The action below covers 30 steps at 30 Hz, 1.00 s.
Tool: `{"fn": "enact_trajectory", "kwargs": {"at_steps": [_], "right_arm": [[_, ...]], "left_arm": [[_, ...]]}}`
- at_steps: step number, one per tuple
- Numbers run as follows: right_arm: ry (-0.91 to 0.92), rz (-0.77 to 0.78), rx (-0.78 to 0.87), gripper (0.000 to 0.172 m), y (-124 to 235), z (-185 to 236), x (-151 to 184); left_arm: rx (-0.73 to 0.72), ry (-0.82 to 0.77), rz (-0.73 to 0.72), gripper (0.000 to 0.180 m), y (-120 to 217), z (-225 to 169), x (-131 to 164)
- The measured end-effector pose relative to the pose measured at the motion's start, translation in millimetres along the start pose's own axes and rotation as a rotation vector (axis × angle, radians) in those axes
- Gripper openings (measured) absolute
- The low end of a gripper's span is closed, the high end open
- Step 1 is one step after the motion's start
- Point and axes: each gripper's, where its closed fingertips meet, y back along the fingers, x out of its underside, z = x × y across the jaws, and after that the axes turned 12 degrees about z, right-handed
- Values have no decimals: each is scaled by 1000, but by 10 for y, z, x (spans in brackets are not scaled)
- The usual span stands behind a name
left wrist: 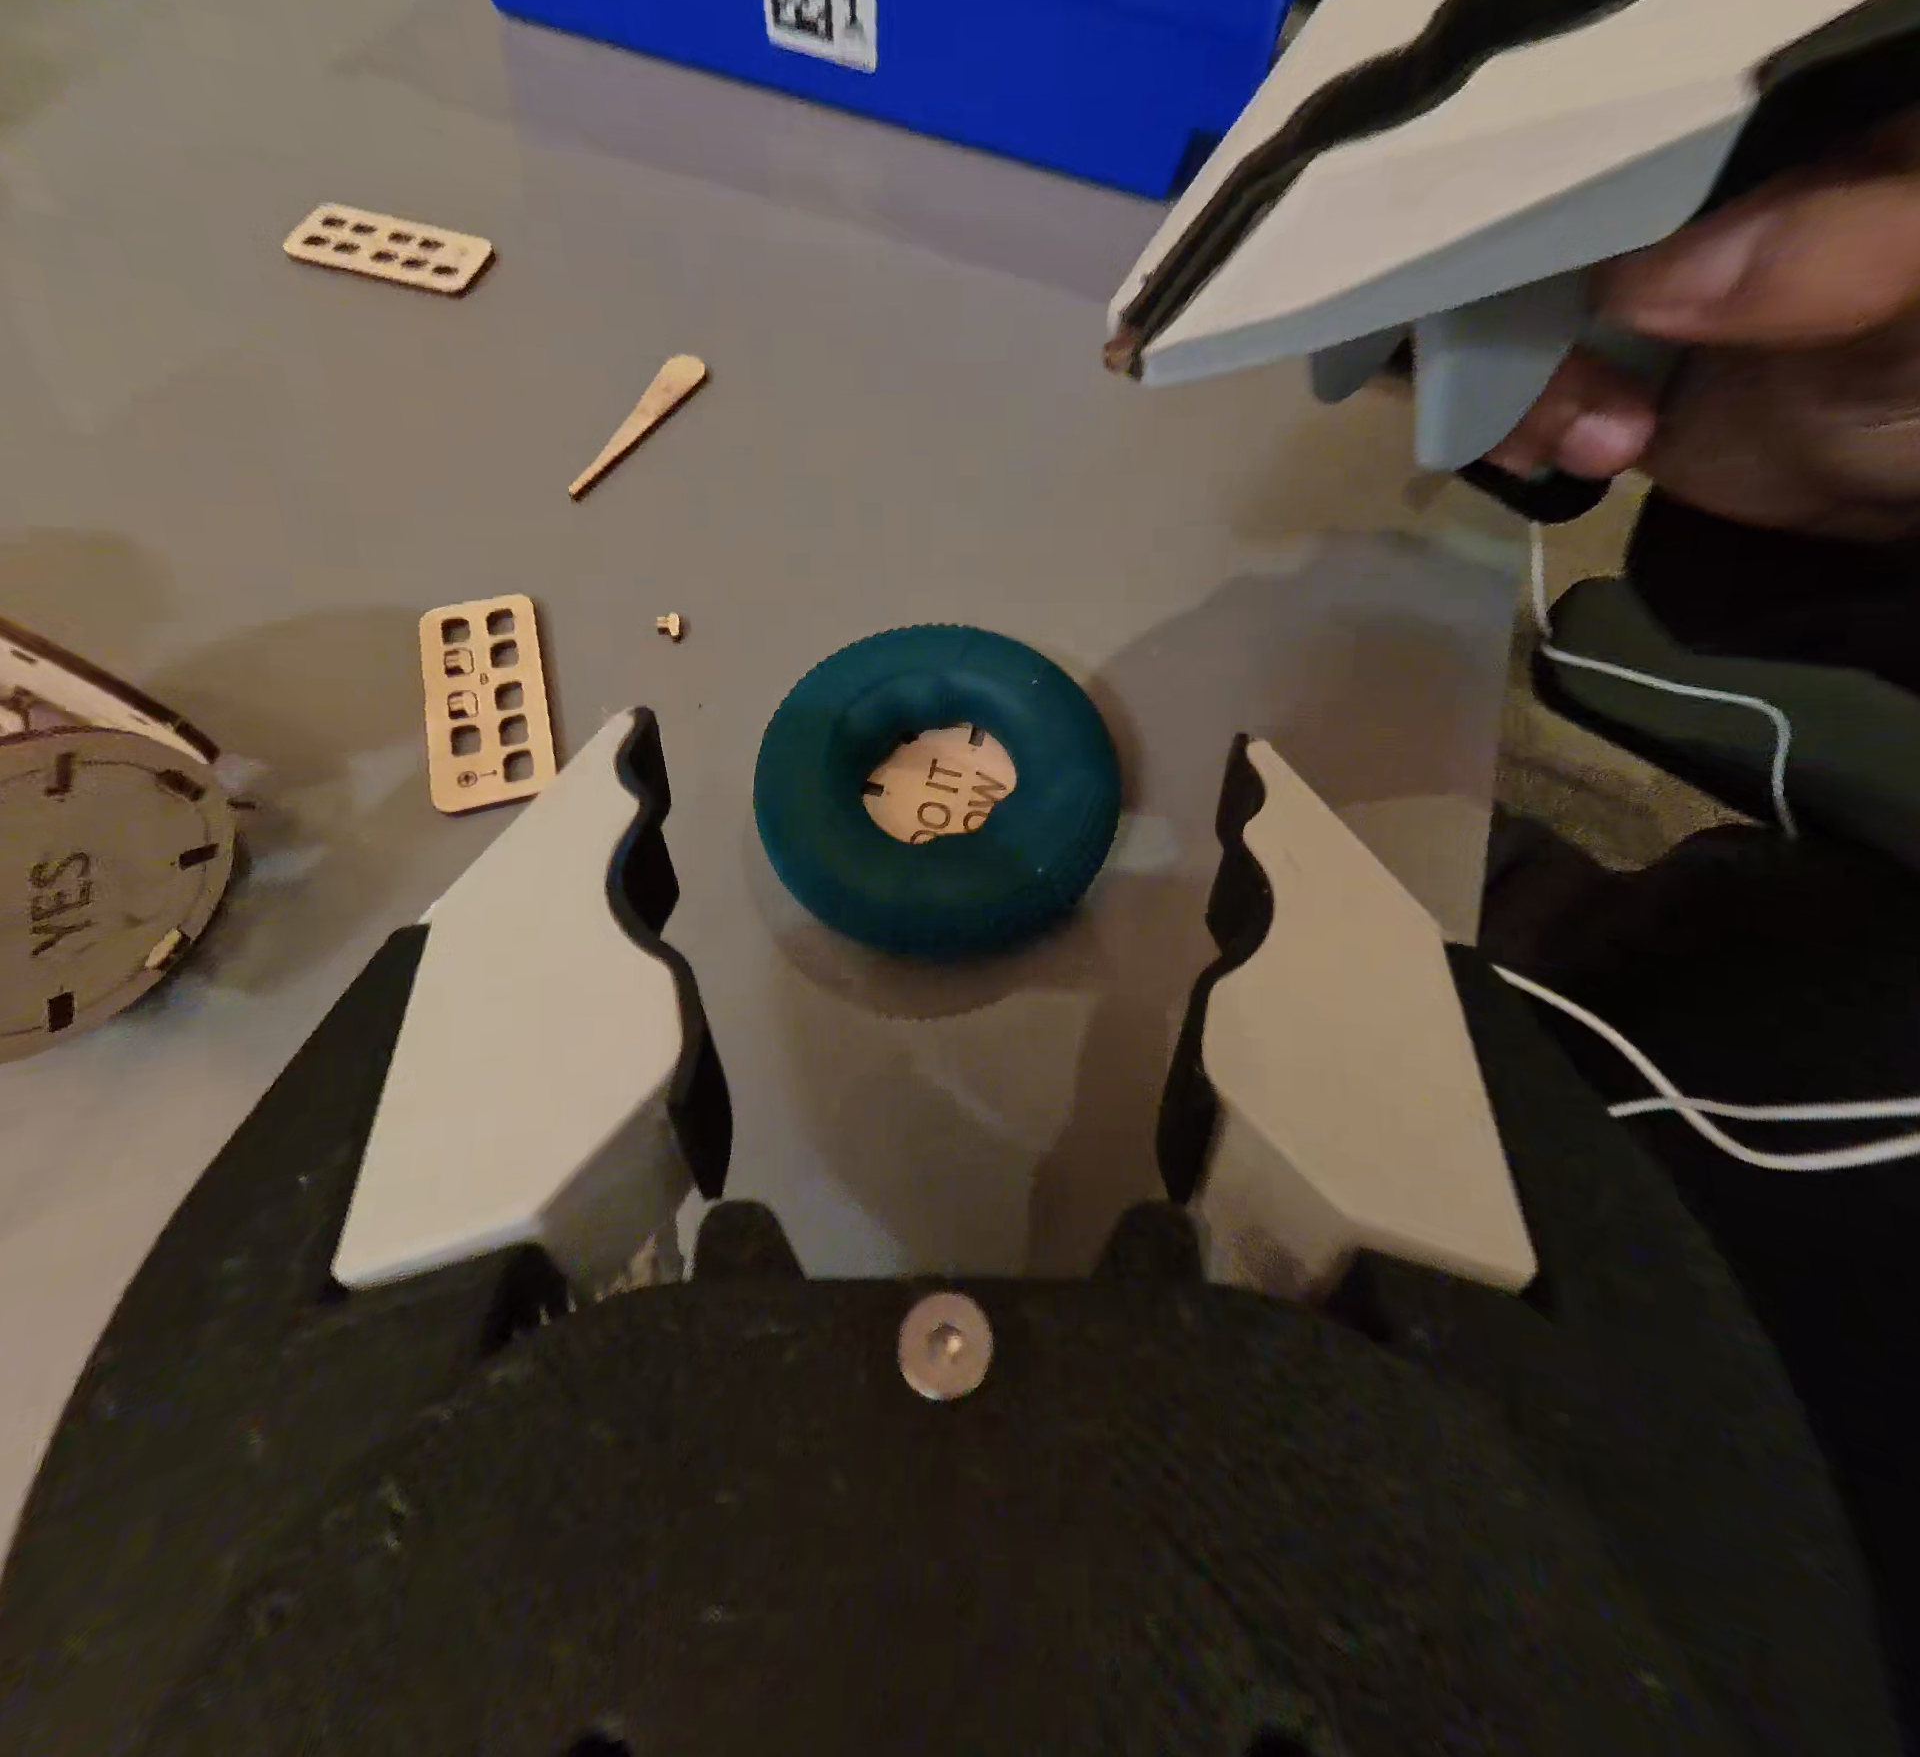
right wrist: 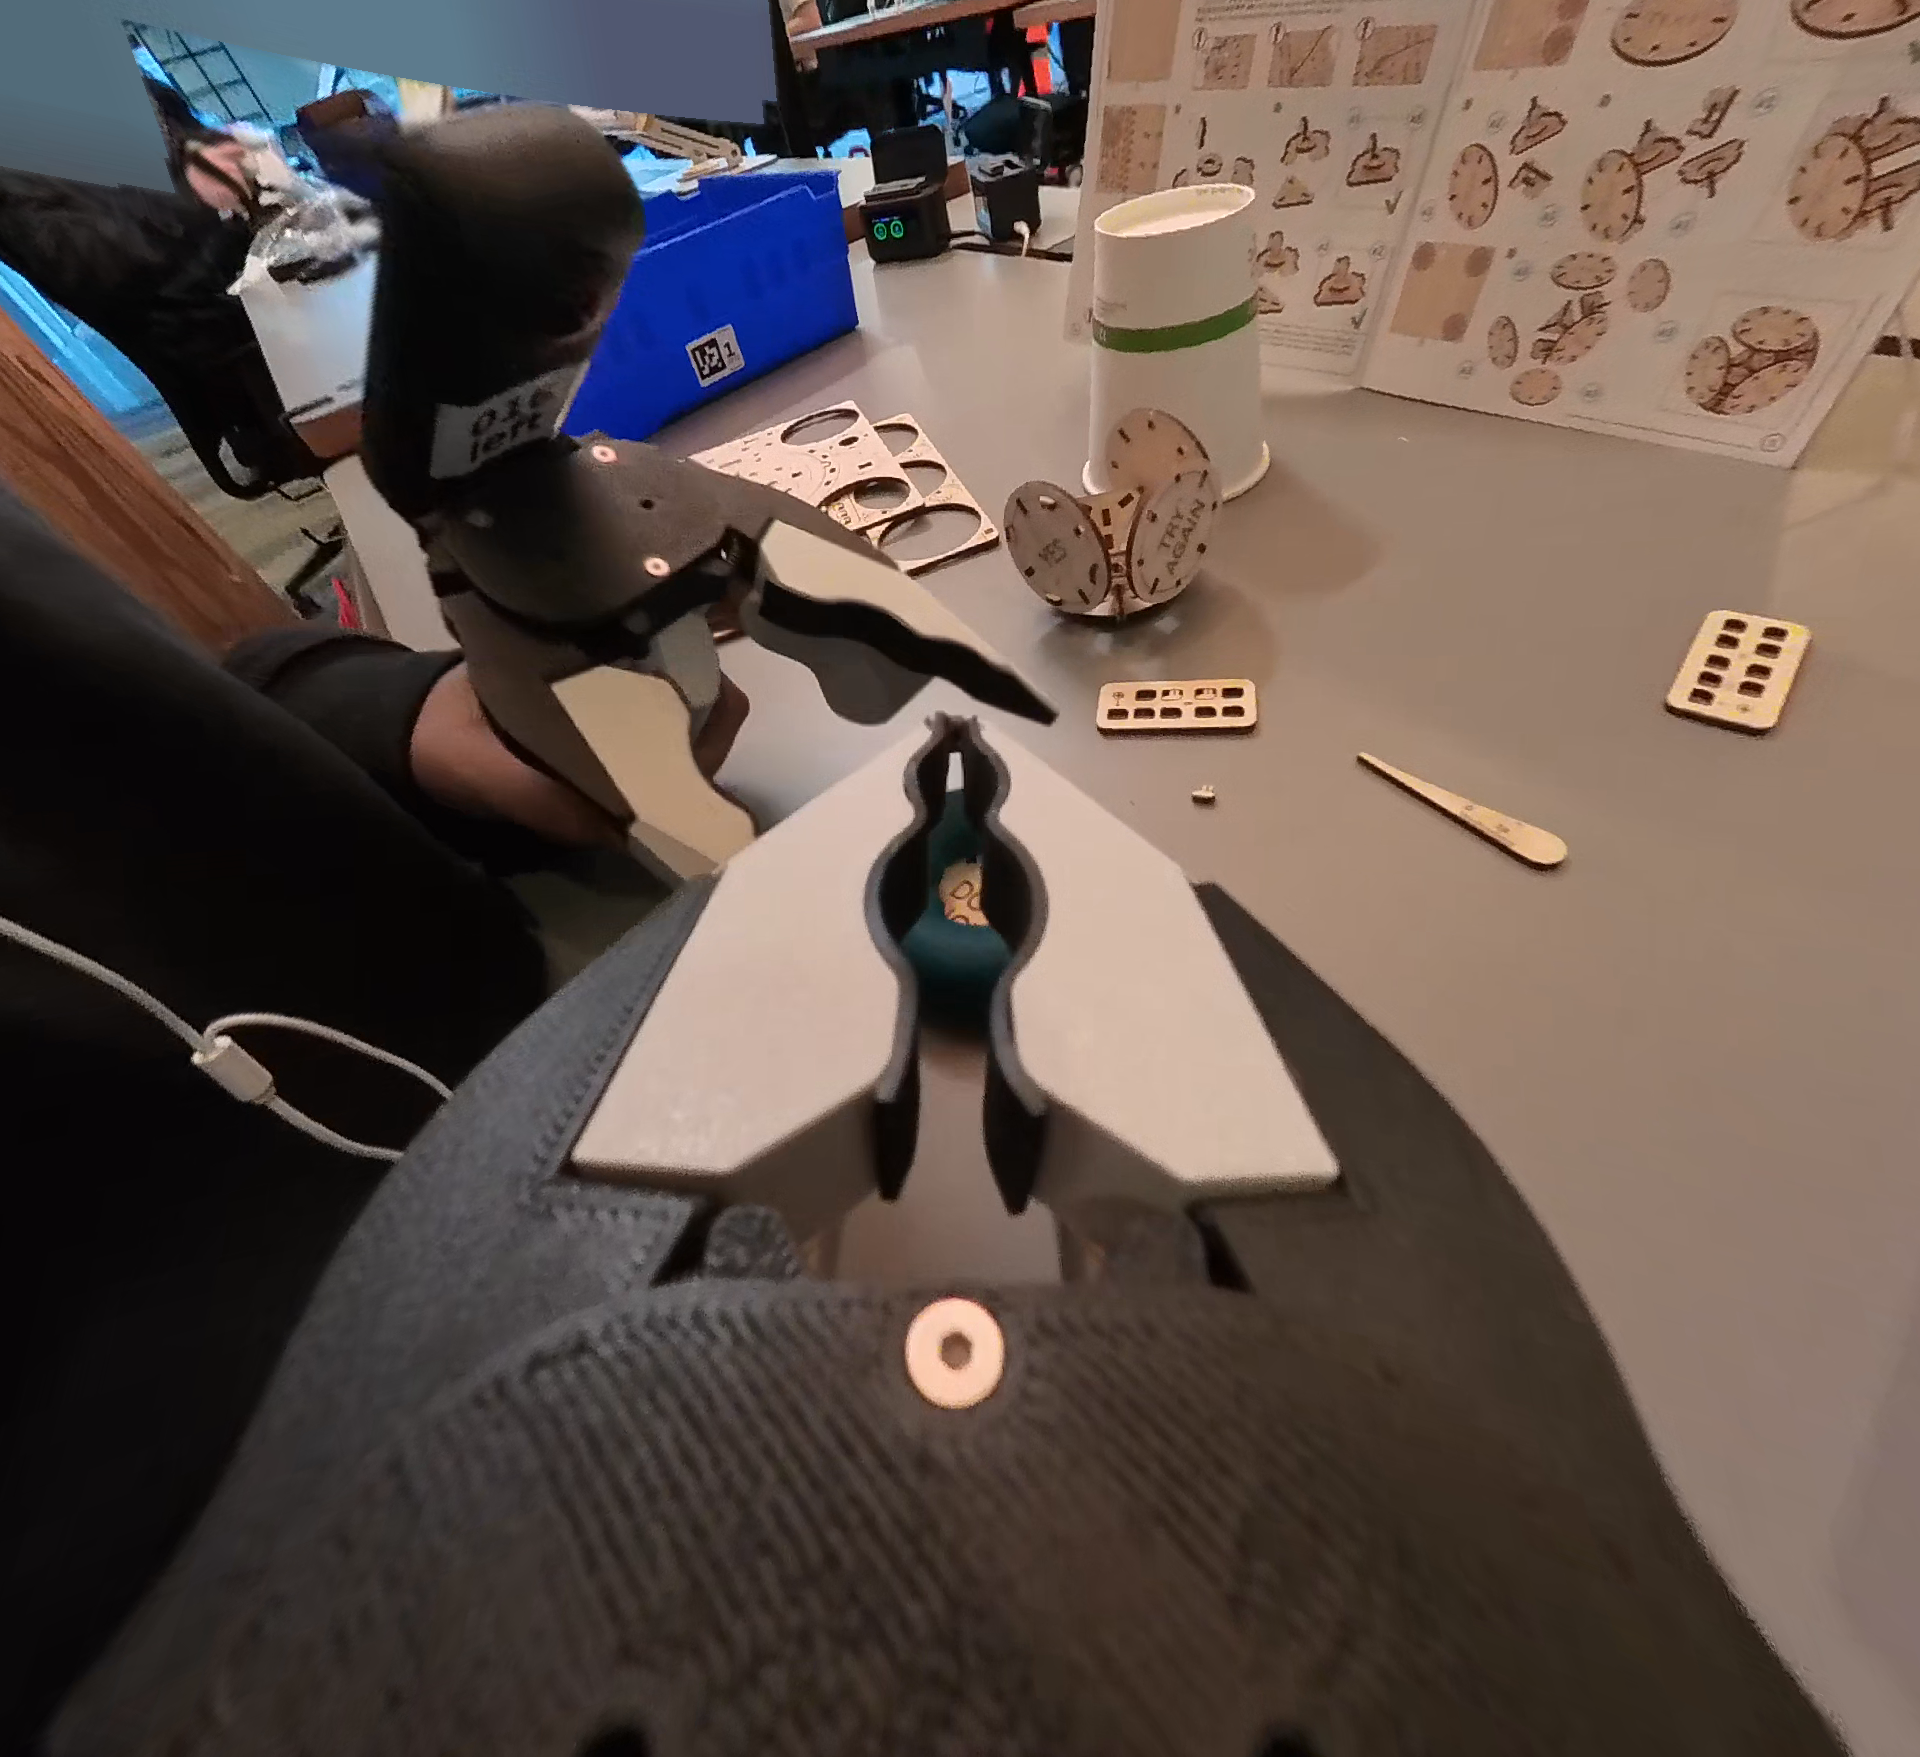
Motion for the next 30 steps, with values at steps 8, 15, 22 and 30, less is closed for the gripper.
{"fn": "enact_trajectory", "kwargs": {"at_steps": [8, 15, 22, 30], "right_arm": [[-47, -80, -26, 0, 141, -33, 18], [-49, -143, -38, 0, 258, -52, -14], [-62, -213, -54, 0, 390, -73, -34], [-71, -287, -52, 0, 594, -77, -19]], "left_arm": [[-31, 23, 220, 81, -260, 50, 216], [25, 79, 157, 79, -198, 9, 82], [97, 81, 31, 21, 25, 63, -409], [196, 112, 65, 20, 62, 63, -455]]}}
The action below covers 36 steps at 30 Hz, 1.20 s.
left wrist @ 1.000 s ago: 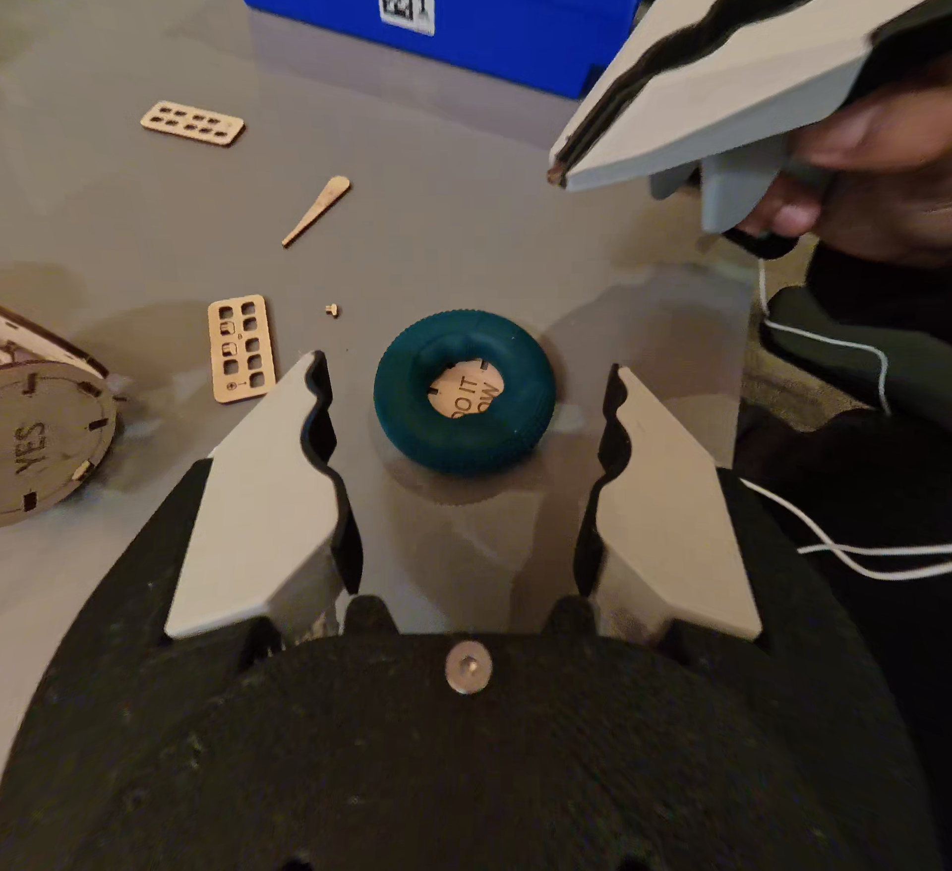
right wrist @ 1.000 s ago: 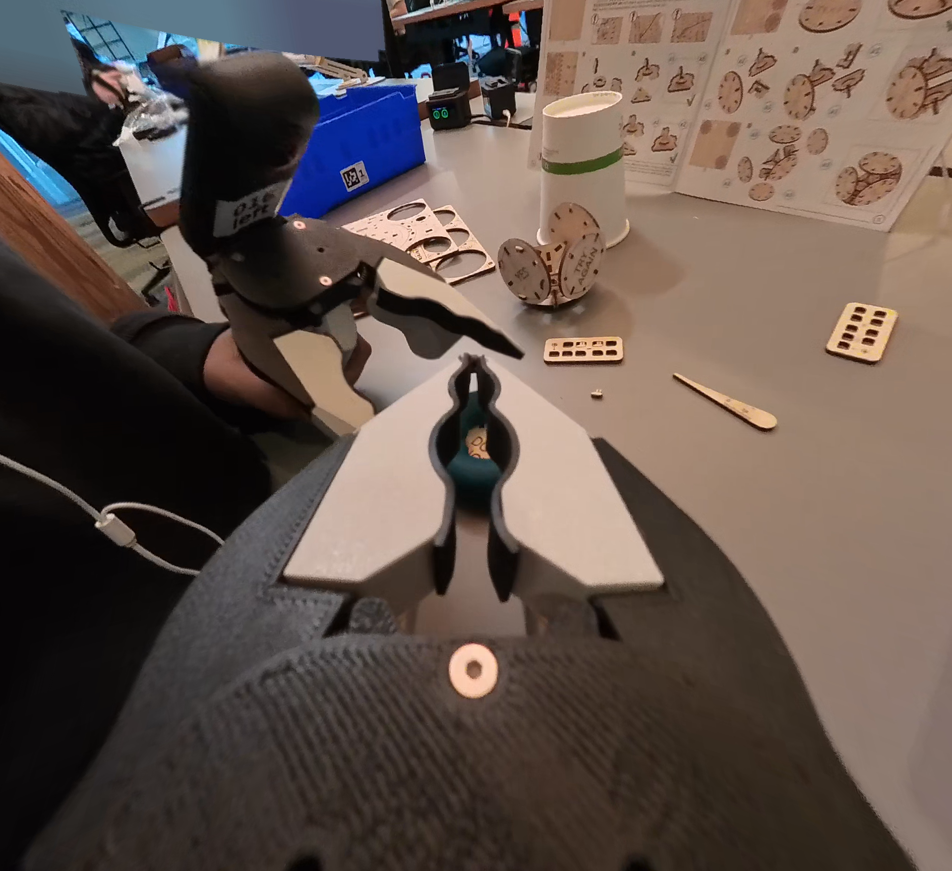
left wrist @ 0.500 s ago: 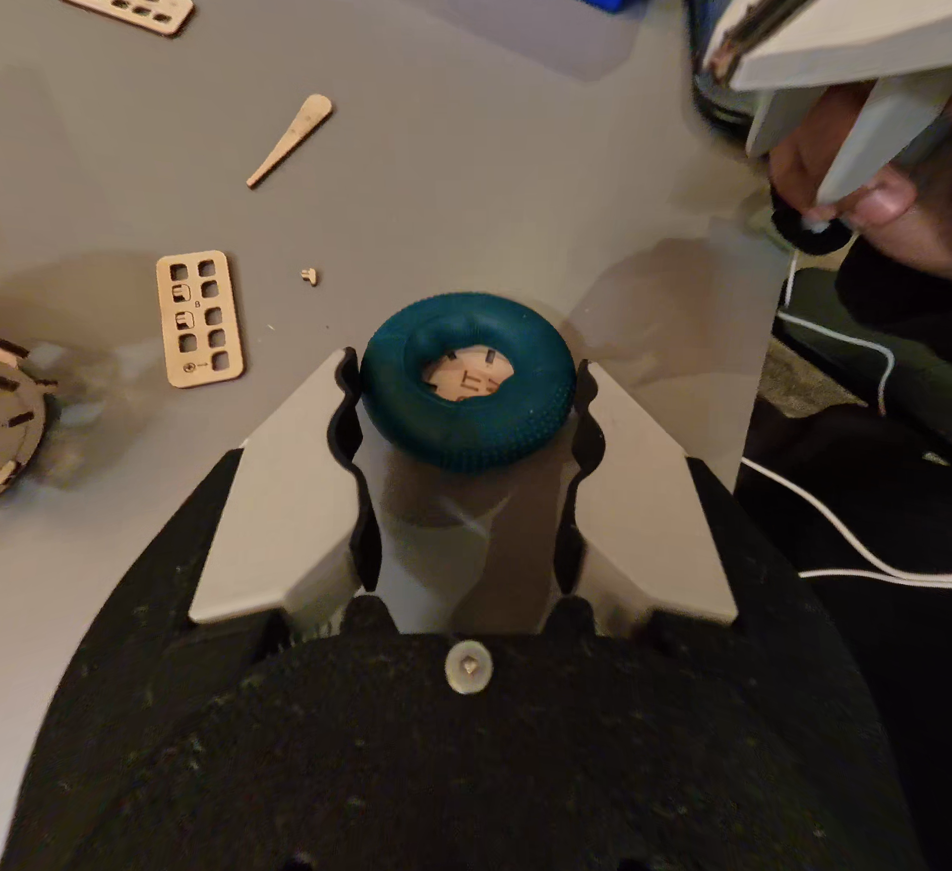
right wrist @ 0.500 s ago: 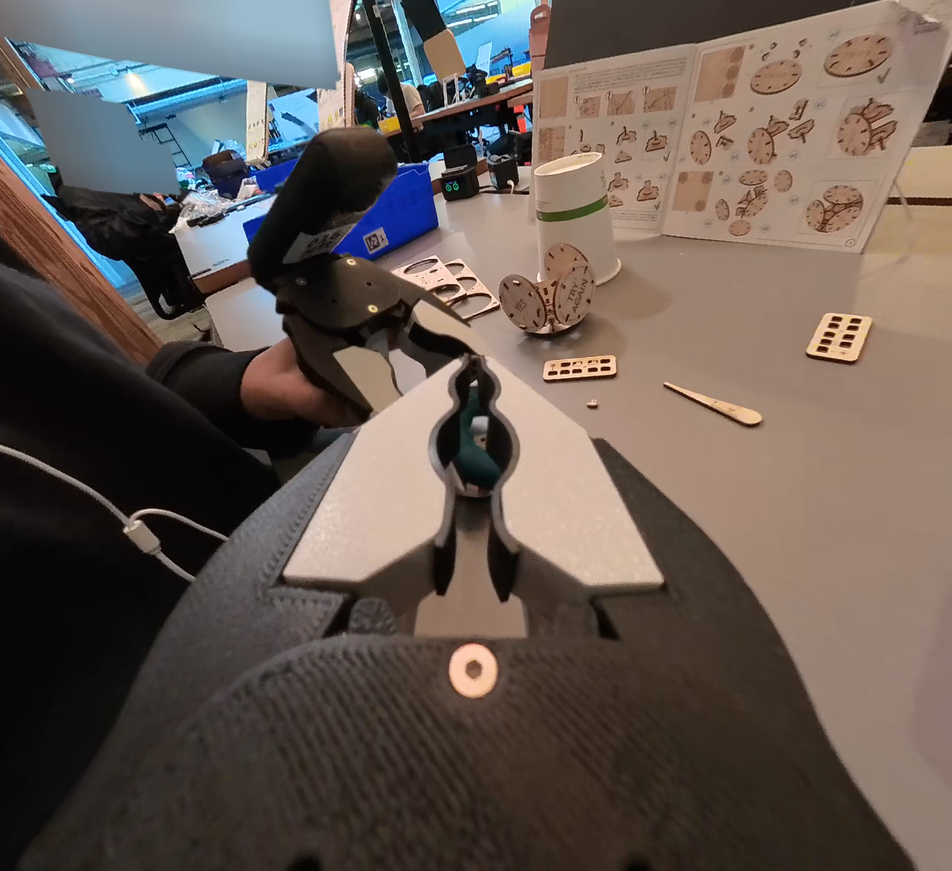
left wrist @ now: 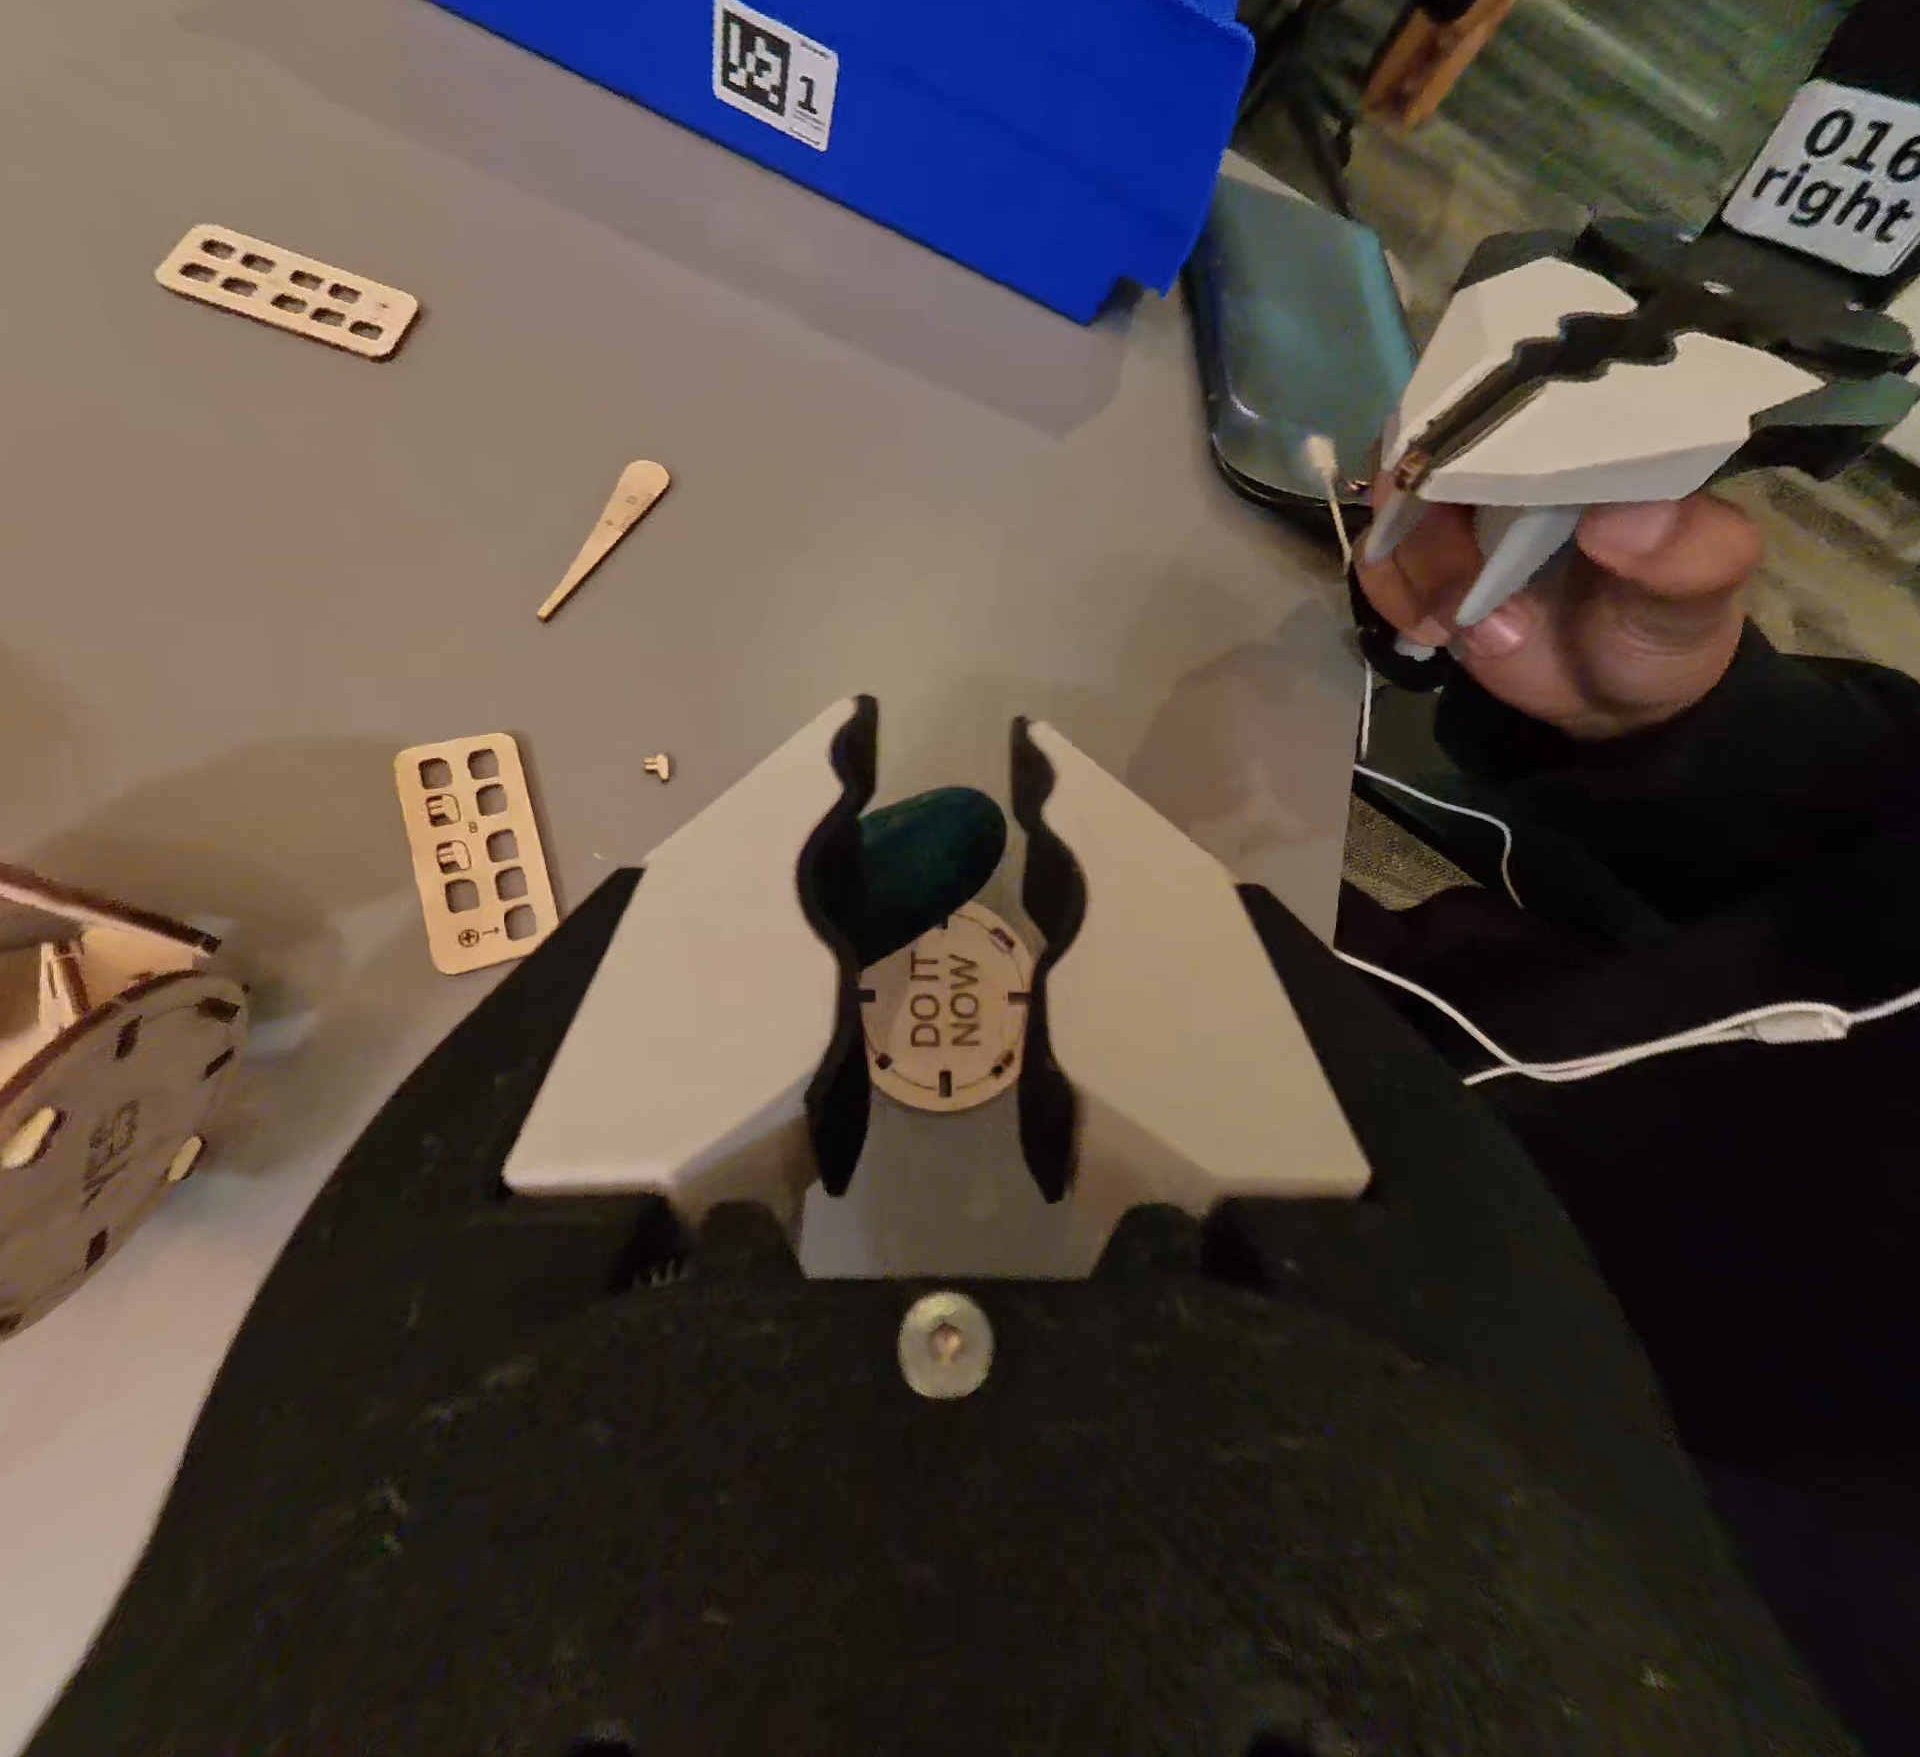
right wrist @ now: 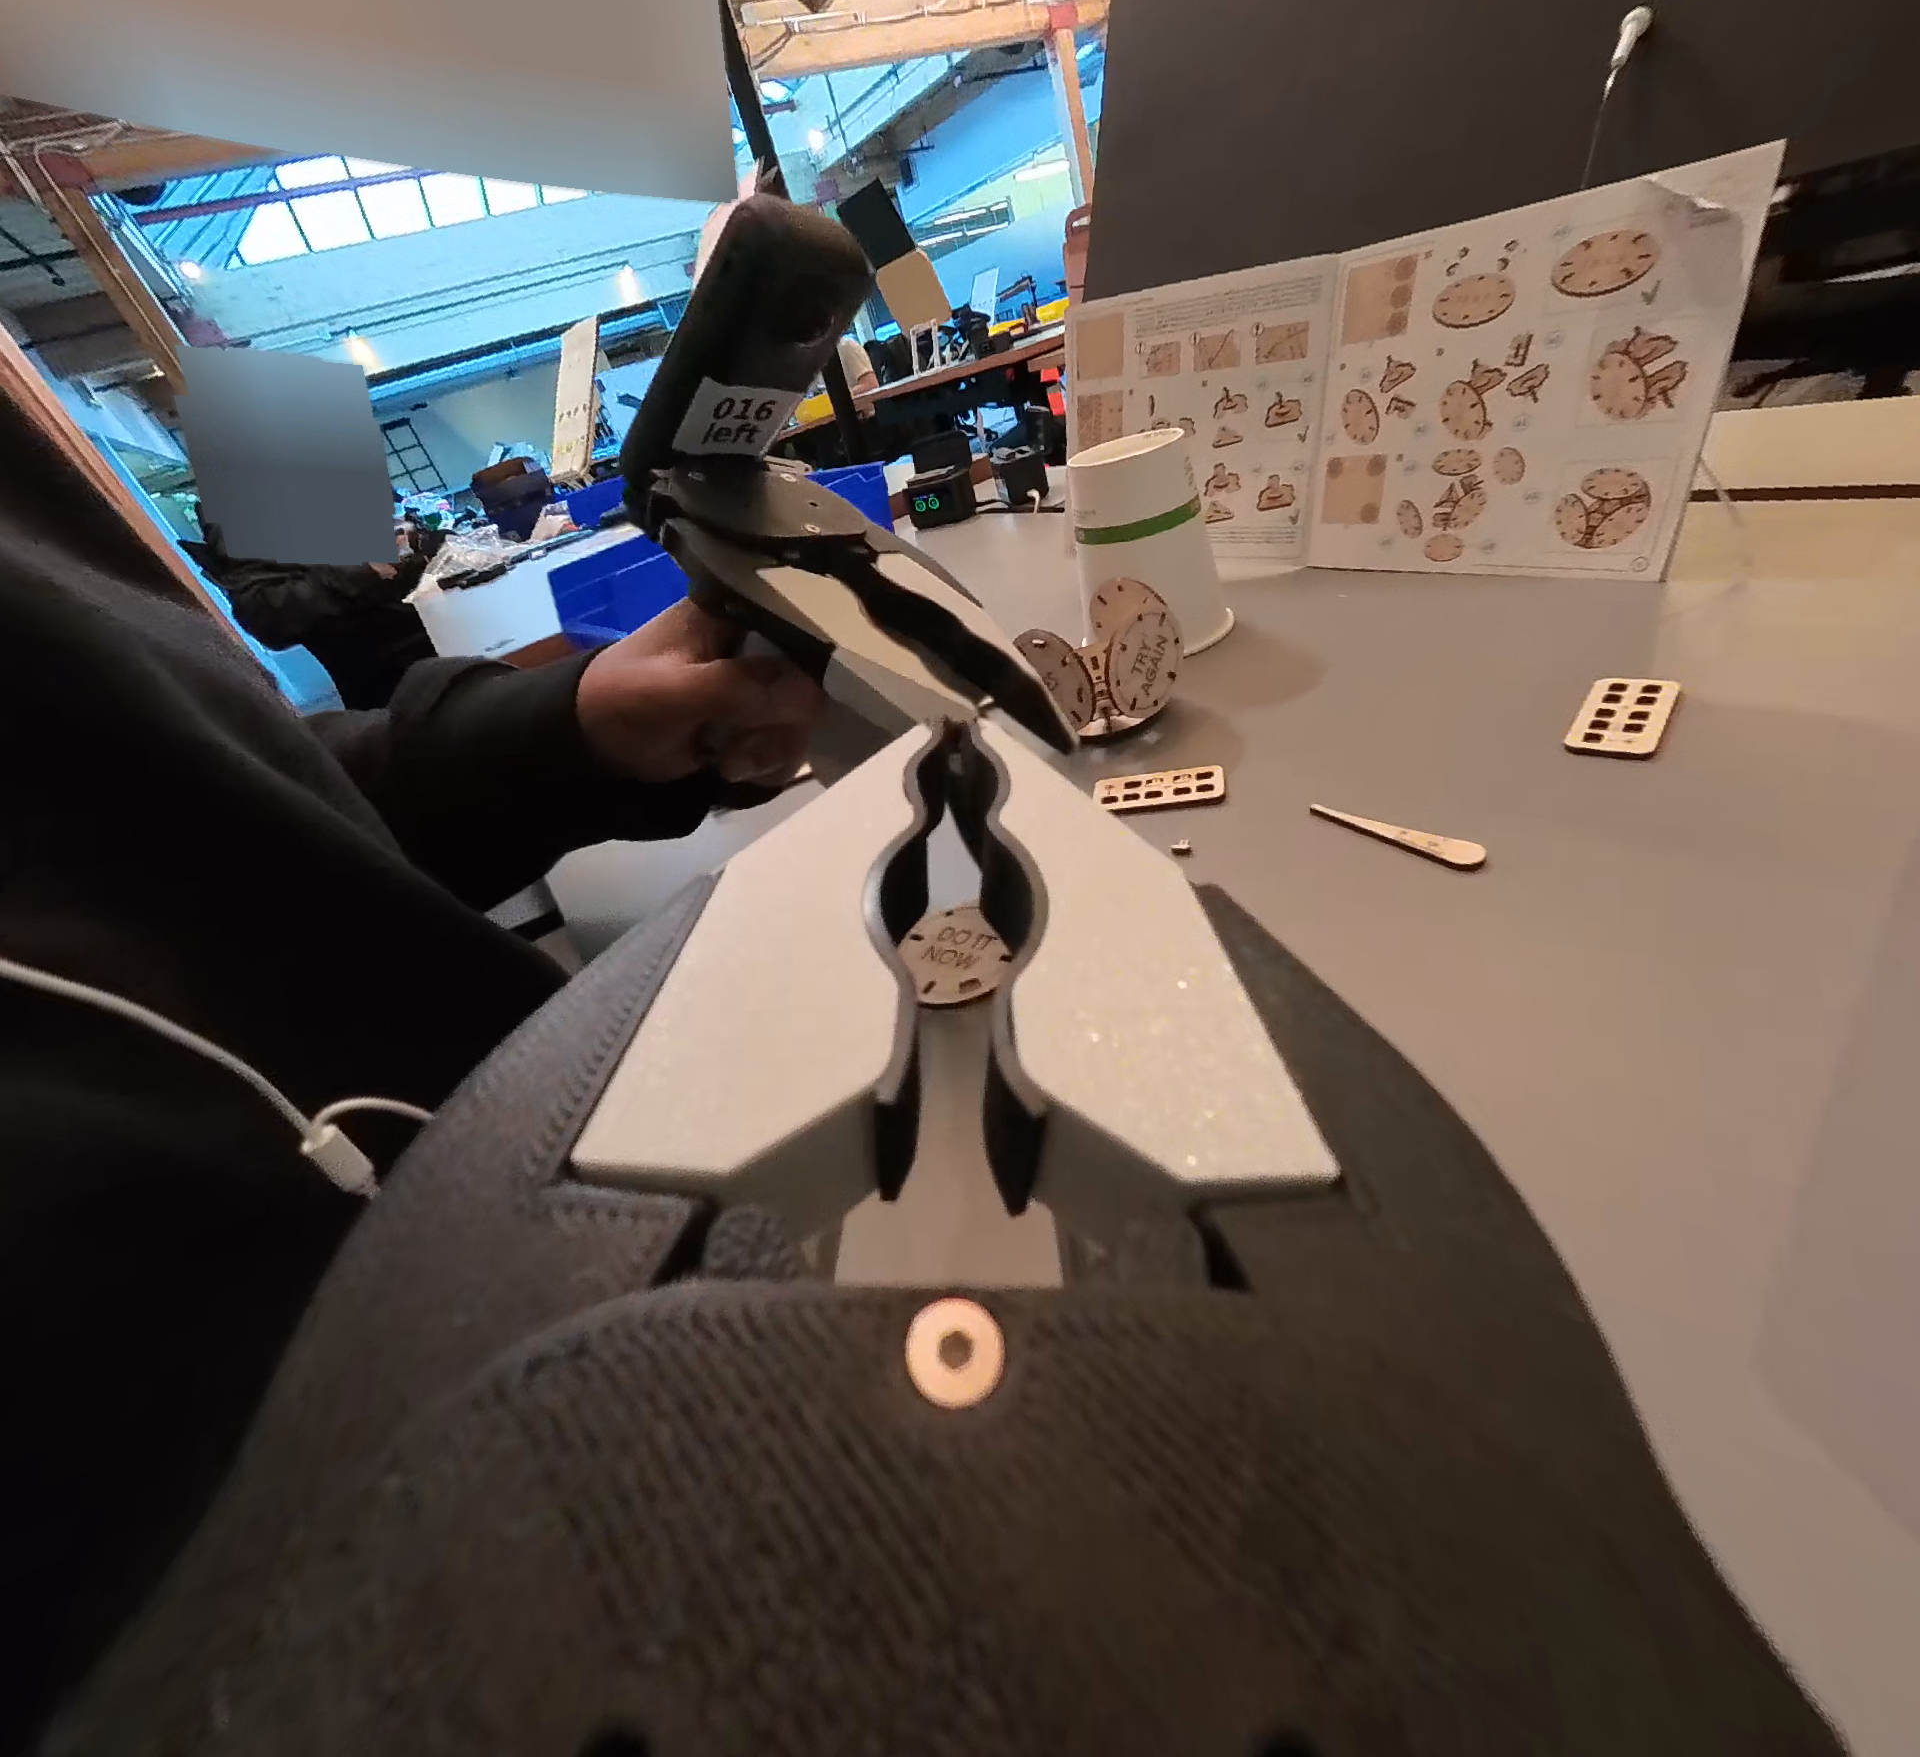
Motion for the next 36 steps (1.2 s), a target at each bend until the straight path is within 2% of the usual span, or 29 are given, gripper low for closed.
{"fn": "enact_trajectory", "kwargs": {"at_steps": [3, 6, 9, 11, 14, 20, 25, 27, 28, 32, 36], "right_arm": [[-4, -14, -13, 0, 31, 5, 3], [-13, -29, -34, 0, 34, 0, 0], [-14, -43, -54, 0, 38, 16, -24], [-3, -40, -52, 0, 42, 27, -31], [8, -36, -38, 0, 48, 34, -26], [-17, -49, -37, 0, 50, 22, -8], [-24, -53, -45, 0, 27, 18, -30], [-19, -53, -43, 0, 20, 27, -49], [-15, -52, -40, 0, 19, 34, -55], [-7, -49, -27, 0, 25, 46, -47], [-25, -62, -31, 0, 24, 28, -27]], "left_arm": [[-70, -14, 25, 22, 2, 75, 82], [-132, -74, 92, 38, -31, 153, 201], [-109, -73, 154, 43, -62, 169, 319], [-86, -52, 153, 43, -38, 149, 332], [-125, -18, 164, 42, 34, 221, 388], [-307, 114, 219, 37, 240, 563, 667], [-232, 231, 211, 39, 116, 576, 704], [-248, 235, 281, 34, 25, 599, 775], [-271, 219, 296, 20, 17, 619, 771], [-296, 158, 319, 19, 50, 610, 685], [-351, 50, 241, 17, 230, 637, 328]]}}
